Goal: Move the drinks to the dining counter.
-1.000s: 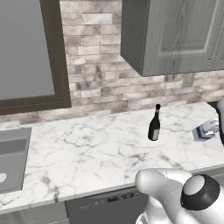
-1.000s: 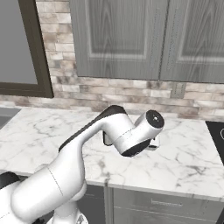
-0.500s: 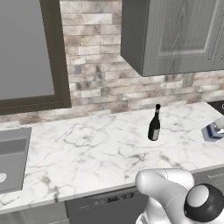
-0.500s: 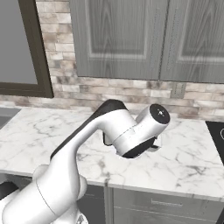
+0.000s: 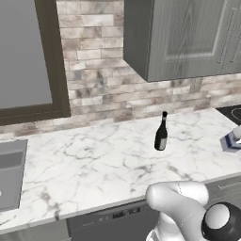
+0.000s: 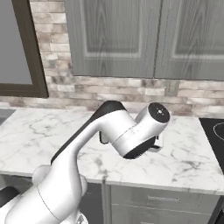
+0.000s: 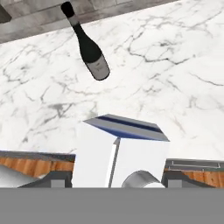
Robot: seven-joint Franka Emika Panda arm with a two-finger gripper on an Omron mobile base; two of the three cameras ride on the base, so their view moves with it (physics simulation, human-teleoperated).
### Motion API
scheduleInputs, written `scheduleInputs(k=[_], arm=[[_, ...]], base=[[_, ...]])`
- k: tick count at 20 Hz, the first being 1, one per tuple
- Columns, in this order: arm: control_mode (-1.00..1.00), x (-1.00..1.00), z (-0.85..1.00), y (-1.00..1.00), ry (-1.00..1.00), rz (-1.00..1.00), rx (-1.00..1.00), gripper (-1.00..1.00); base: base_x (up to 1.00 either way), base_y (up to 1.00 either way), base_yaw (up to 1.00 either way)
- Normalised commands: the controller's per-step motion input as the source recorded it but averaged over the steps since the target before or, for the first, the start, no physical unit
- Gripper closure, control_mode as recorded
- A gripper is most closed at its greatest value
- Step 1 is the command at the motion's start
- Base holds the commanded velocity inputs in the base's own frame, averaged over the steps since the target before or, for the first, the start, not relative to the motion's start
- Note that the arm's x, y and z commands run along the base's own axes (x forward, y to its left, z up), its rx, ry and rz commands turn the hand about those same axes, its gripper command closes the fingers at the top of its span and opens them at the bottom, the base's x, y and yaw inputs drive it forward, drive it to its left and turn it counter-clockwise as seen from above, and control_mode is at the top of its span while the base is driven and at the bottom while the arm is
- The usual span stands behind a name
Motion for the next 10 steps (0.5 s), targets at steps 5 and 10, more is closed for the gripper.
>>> scheduleInputs(k=[5,10], arm=[[1.0,0.0,0.0,0.0,0.0,0.0,0.0,1.0],[1.0,0.0,0.0,0.0,0.0,0.0,0.0,1.0]], base=[[-0.05,-0.56,-0.73],[-0.01,-0.11,-0.92]])
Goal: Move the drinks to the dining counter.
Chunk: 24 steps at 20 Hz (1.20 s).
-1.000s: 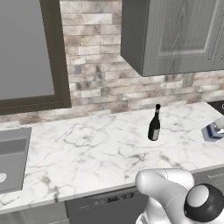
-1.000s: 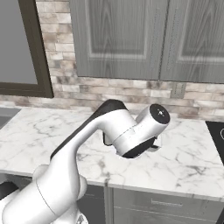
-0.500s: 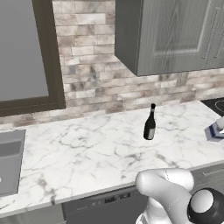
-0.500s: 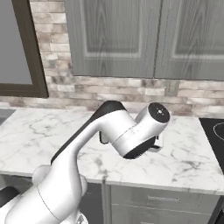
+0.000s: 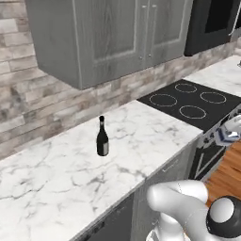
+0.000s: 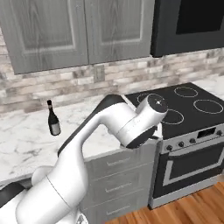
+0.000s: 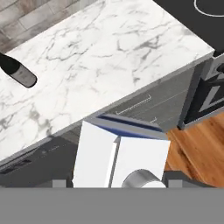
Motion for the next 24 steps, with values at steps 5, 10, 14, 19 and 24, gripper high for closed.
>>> scheduleInputs(k=[5,10,14,19,24], arm=[[1.0,0.0,0.0,0.0,0.0,0.0,0.0,1.0],[1.0,0.0,0.0,0.0,0.0,0.0,0.0,1.0],[1.0,0.0,0.0,0.0,0.0,0.0,0.0,1.0],[1.0,0.0,0.0,0.0,0.0,0.0,0.0,1.0],[1.0,0.0,0.0,0.0,0.0,0.0,0.0,1.0]], base=[[0.0,-0.04,-0.93],[0.0,0.0,-0.94],[0.0,0.0,-1.0],[0.0,0.0,-1.0],[0.0,-0.02,-0.99]])
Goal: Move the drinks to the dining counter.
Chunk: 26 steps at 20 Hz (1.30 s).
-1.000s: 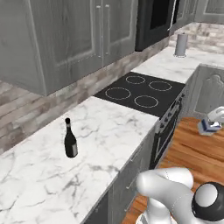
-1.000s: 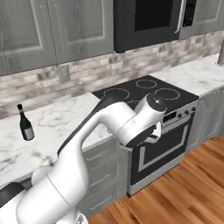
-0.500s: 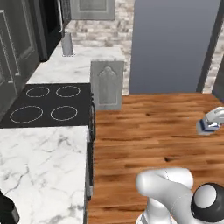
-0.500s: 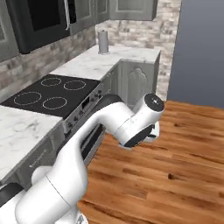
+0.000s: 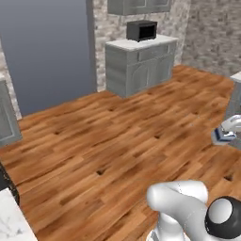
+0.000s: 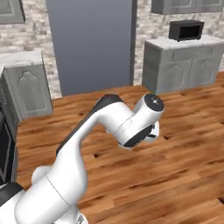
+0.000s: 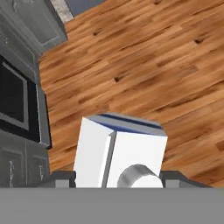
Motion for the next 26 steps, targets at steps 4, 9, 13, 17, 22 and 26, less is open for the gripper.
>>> scheduleInputs(k=[4,9,13,17,22,26], arm=[[1.0,0.0,0.0,0.0,0.0,0.0,0.0,1.0],[1.0,0.0,0.0,0.0,0.0,0.0,0.0,1.0],[1.0,0.0,0.0,0.0,0.0,0.0,0.0,1.0],[1.0,0.0,0.0,0.0,0.0,0.0,0.0,1.0],[1.0,0.0,0.0,0.0,0.0,0.0,0.0,1.0],[1.0,0.0,0.0,0.0,0.0,0.0,0.0,1.0]], base=[[0.01,-0.19,-0.94],[0.05,-0.29,-0.9],[0.76,-0.11,-0.65],[1.0,-0.03,-0.44],[1.0,0.0,-0.4],[1.0,0.02,-0.36]])
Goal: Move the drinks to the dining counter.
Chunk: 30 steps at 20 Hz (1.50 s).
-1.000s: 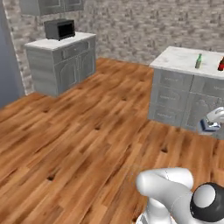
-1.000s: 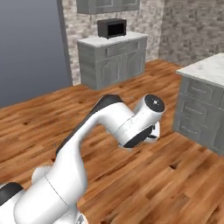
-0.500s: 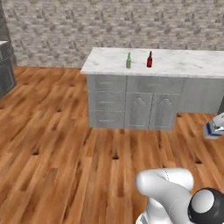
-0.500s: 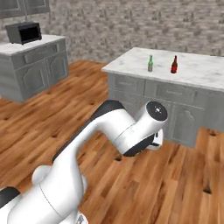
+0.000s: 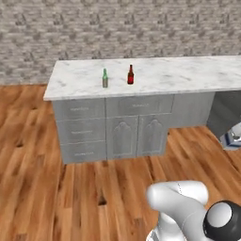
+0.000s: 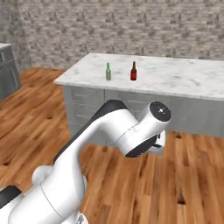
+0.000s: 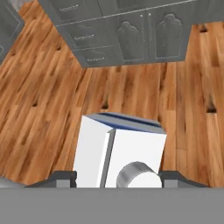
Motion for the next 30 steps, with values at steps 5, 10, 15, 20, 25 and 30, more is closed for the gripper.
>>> scheduleInputs(k=[5,10,15,20,25,30], arm=[[1.0,0.0,0.0,0.0,0.0,0.0,0.0,1.0],[1.0,0.0,0.0,0.0,0.0,0.0,0.0,1.0],[1.0,0.0,0.0,0.0,0.0,0.0,0.0,1.0],[1.0,0.0,0.0,0.0,0.0,0.0,0.0,1.0],[1.0,0.0,0.0,0.0,0.0,0.0,0.0,1.0],[1.0,0.0,0.0,0.0,0.0,0.0,0.0,1.0]], base=[[1.0,0.35,-0.28],[1.0,0.34,0.0],[1.0,0.05,0.01],[1.0,-0.51,0.03],[1.0,-0.1,0.01],[1.0,0.0,0.0]])
